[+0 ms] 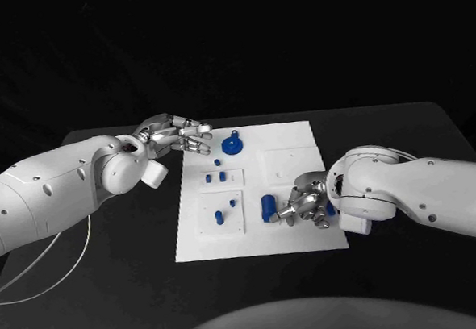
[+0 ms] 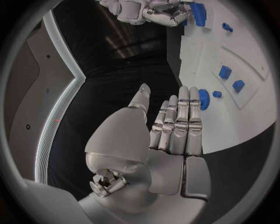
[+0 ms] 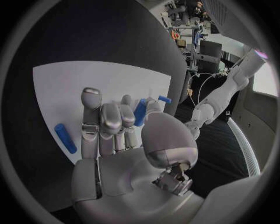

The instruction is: Assemble the parts on the task board

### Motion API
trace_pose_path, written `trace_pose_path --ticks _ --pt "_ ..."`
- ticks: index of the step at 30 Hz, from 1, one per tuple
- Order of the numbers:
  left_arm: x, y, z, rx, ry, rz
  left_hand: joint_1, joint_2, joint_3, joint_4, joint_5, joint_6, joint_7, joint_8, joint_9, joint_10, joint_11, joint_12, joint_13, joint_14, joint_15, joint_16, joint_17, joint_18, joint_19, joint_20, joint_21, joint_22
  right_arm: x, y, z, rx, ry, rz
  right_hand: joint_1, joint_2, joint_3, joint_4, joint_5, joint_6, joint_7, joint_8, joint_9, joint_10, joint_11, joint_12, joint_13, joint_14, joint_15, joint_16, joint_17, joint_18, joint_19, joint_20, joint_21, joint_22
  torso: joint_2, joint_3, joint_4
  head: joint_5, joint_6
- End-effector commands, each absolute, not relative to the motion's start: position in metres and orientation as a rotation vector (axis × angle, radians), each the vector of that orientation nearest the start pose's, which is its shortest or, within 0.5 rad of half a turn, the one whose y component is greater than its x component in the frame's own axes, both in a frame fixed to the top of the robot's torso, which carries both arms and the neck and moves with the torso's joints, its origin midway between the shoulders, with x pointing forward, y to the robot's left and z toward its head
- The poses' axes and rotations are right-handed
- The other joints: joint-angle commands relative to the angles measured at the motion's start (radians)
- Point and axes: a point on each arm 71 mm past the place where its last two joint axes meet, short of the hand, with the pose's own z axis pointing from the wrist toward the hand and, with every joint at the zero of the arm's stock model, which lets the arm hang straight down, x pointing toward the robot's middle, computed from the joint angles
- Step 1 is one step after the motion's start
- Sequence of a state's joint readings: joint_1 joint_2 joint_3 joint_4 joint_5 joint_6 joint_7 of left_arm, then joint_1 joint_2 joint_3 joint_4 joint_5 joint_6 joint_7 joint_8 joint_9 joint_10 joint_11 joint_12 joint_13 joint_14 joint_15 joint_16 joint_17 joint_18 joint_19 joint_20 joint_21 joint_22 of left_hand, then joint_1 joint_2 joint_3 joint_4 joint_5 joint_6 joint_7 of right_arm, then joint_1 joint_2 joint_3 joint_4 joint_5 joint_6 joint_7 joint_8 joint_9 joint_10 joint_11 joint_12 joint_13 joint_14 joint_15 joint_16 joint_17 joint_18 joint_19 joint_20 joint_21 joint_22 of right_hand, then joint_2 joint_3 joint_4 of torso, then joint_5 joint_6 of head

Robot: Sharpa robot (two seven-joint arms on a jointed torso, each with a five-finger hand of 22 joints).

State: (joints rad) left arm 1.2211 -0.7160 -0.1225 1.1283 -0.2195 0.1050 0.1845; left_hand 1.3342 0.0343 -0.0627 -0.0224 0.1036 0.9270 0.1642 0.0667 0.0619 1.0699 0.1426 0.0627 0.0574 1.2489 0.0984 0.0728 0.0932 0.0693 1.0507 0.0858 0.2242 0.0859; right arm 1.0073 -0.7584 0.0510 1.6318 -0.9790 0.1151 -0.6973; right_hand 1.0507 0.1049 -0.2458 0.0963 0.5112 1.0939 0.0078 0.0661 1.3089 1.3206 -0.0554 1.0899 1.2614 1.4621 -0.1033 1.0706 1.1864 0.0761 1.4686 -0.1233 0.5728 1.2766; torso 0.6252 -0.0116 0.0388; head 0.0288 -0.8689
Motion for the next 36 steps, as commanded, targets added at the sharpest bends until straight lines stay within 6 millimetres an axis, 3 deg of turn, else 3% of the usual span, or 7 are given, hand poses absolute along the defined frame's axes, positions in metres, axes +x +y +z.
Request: trace_pose_path --ticks 1,5,11,15,25,32,36 --pt "0.5343 0.2425 -0.2307 -0.923 1.884 -1.408 -0.007 0.005 0.001 0.005 0.002 -0.007 0.001 -0.002 0.000 -0.007 0.000 0.000 0.001 -0.005 0.002 -0.002 0.002 -0.008 -0.005 0.000 -0.003 -0.002 0.4130 -0.1497 -0.2783 0.274 2.570 0.471 0.013 0.000 0.003 -0.015 -0.005 0.001 -0.004 -0.001 0.015 0.005 -0.004 0.000 0.001 0.001 -0.007 -0.003 0.000 -0.003 0.045 -0.008 -0.003 -0.001 -0.001 0.0002 -0.0002 0.003 -0.001" --pt "0.5341 0.2426 -0.2307 -0.923 1.884 -1.409 -0.007 0.005 0.001 0.005 0.002 -0.007 0.001 -0.002 0.000 -0.007 0.000 0.000 0.001 -0.005 0.002 -0.002 0.002 -0.008 -0.005 0.000 -0.003 -0.002 0.4124 -0.1500 -0.2789 0.268 2.577 0.469 0.034 -0.023 0.058 -0.060 -0.060 0.003 -0.006 -0.002 0.009 0.005 -0.005 -0.001 0.002 0.001 -0.009 -0.002 0.001 -0.006 0.045 -0.009 -0.002 -0.001 -0.001 0.0002 -0.0004 0.004 -0.002" --pt "0.5342 0.2433 -0.2307 -0.924 1.883 -1.407 -0.007 0.005 0.001 0.005 0.002 -0.007 0.001 -0.002 0.000 -0.007 0.000 0.000 0.001 -0.005 0.002 -0.002 0.002 -0.008 -0.005 0.000 -0.003 -0.002 0.4106 -0.1506 -0.2789 0.258 2.580 0.473 0.003 -0.095 0.189 -0.117 -0.059 0.008 -0.007 -0.002 0.001 0.007 -0.007 0.000 0.003 0.001 -0.009 -0.002 0.002 -0.006 0.045 -0.009 0.000 0.000 -0.001 0.0011 -0.0013 0.004 -0.003" --pt "0.5342 0.2435 -0.2307 -0.924 1.883 -1.407 -0.007 0.005 0.001 0.005 0.002 -0.007 0.001 -0.002 0.000 -0.007 0.000 0.000 0.001 -0.005 0.002 -0.002 0.002 -0.008 -0.005 0.000 -0.003 -0.002 0.4097 -0.1504 -0.2788 0.254 2.581 0.478 -0.006 -0.110 0.219 -0.120 -0.064 0.009 -0.007 -0.002 0.001 0.008 -0.007 0.001 0.004 0.001 -0.009 -0.001 0.002 -0.007 0.046 -0.009 0.001 0.001 -0.001 0.0012 -0.0010 0.004 -0.003" --pt "0.5344 0.2439 -0.2308 -0.925 1.884 -1.406 -0.005 0.005 0.003 0.005 0.003 -0.006 0.001 -0.002 0.000 -0.007 0.000 0.000 0.001 -0.006 0.002 -0.002 0.001 -0.008 -0.004 0.000 -0.003 -0.002 0.4054 -0.1492 -0.2767 0.243 2.579 0.516 -0.010 -0.147 0.206 -0.096 -0.073 0.014 -0.005 -0.001 0.012 0.009 -0.005 0.002 0.004 0.001 -0.008 -0.002 0.002 -0.006 0.045 -0.008 0.001 0.001 -0.001 0.0013 -0.0011 0.006 -0.002" --pt "0.5345 0.2439 -0.2309 -0.924 1.885 -1.406 -0.005 0.005 0.003 0.005 0.003 -0.006 0.001 -0.002 0.000 -0.007 0.000 0.000 0.001 -0.006 0.002 -0.002 0.001 -0.008 -0.004 0.000 -0.003 -0.002 0.4033 -0.1512 -0.2742 0.250 2.564 0.532 -0.004 -0.165 0.210 -0.047 -0.166 0.019 -0.003 0.000 0.019 0.010 -0.004 0.004 0.005 0.002 -0.007 0.001 0.003 -0.005 0.046 -0.007 0.004 0.002 -0.001 0.0008 -0.0012 0.005 -0.002" --pt "0.5346 0.2435 -0.2310 -0.923 1.886 -1.406 -0.005 0.005 0.003 0.005 0.003 -0.006 0.001 -0.002 0.000 -0.007 0.000 0.000 0.001 -0.006 0.002 -0.002 0.001 -0.008 -0.004 0.000 -0.003 -0.002 0.4036 -0.1532 -0.2740 0.255 2.558 0.531 -0.006 -0.131 0.143 -0.048 -0.147 0.020 -0.003 0.001 0.021 0.012 -0.005 0.005 0.006 0.001 -0.007 0.002 0.003 -0.005 0.046 -0.008 0.008 0.003 -0.001 0.0006 -0.0010 0.007 0.001"
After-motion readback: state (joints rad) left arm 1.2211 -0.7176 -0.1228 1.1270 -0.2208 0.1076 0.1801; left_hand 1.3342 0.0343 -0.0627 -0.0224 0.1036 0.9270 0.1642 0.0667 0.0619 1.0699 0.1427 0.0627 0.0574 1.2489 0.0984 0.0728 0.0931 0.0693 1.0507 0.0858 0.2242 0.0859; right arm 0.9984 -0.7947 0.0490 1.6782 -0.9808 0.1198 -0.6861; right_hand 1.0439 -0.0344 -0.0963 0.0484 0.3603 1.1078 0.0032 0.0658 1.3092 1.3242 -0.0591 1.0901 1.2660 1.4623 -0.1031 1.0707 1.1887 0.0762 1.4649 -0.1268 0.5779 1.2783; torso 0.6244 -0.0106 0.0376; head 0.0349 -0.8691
